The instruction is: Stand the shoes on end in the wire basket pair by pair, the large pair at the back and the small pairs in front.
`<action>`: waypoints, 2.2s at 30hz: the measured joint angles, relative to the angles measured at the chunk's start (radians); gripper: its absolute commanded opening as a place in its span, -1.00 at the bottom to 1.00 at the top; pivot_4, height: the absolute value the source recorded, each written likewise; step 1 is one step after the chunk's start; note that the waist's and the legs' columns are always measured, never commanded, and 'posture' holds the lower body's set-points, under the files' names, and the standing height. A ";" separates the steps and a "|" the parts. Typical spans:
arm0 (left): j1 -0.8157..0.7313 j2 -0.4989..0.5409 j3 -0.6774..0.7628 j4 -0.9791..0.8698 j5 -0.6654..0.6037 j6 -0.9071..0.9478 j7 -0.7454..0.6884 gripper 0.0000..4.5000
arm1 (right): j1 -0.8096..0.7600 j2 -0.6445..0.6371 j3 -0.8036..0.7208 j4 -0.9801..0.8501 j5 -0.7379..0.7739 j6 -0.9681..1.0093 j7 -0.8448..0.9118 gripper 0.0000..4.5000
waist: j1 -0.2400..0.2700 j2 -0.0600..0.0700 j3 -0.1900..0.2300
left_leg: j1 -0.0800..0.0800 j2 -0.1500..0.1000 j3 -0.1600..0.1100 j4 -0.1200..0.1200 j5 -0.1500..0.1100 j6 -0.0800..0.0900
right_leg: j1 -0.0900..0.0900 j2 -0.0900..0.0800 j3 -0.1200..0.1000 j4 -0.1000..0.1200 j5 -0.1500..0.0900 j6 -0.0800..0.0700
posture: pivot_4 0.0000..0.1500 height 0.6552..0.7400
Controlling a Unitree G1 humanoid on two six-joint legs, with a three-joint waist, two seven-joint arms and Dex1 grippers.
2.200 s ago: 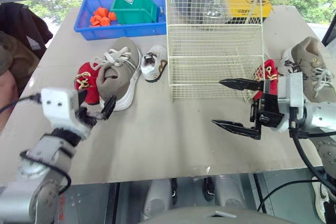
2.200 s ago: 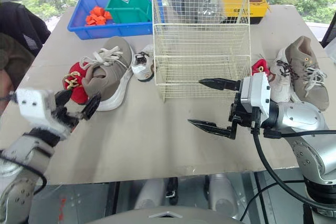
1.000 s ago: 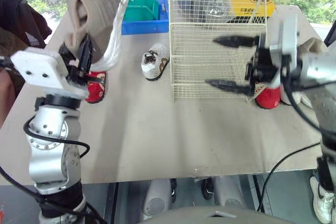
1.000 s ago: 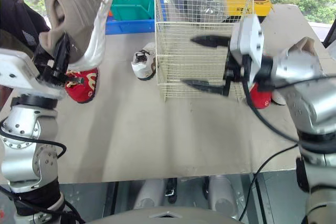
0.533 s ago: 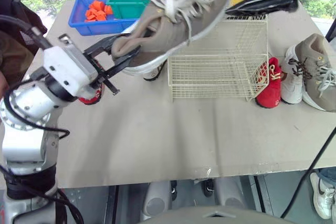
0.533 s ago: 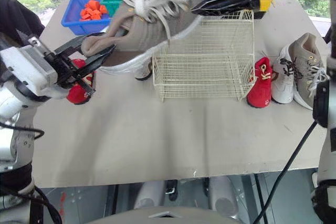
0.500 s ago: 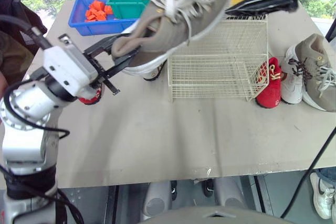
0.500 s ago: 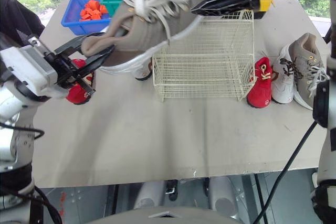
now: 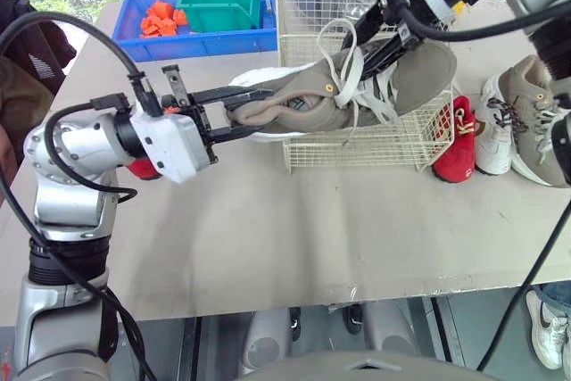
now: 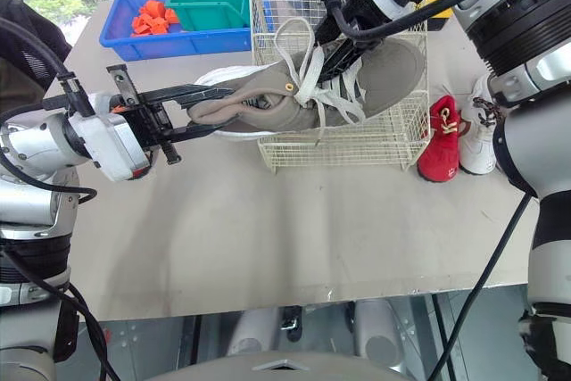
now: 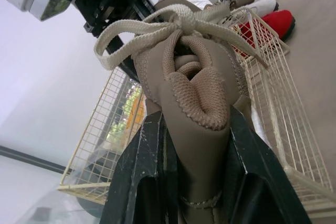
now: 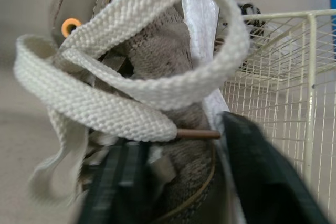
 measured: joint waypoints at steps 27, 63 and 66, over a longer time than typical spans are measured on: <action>0.433 -0.188 0.277 -0.484 -1.263 1.011 0.891 0.98 | 0.447 0.246 -0.915 -0.443 0.409 0.670 -0.633 -1.00 | 0.013 -0.002 -0.001 | 0.004 -0.003 -0.012 0.005 0.002 -0.003 | 0.003 -0.004 -0.001 0.014 0.000 0.000 | 1.00 1.00; -0.429 -0.069 0.017 0.248 -0.791 0.984 0.398 -0.35 | 1.289 0.174 -1.033 -1.278 0.404 0.293 -1.007 1.00 | 0.027 -0.004 -0.002 | 0.004 -0.007 -0.009 0.005 0.003 -0.004 | 0.005 -0.001 -0.002 0.012 -0.002 0.002 | 1.00 1.00; -0.584 -0.139 -0.053 0.467 -0.587 0.840 0.282 -0.35 | 1.375 0.159 -1.042 -1.336 0.394 0.285 -1.057 1.00 | 0.025 -0.004 -0.002 | 0.004 -0.007 -0.008 0.005 0.003 -0.004 | 0.005 -0.001 -0.002 0.011 -0.002 0.002 | 1.00 1.00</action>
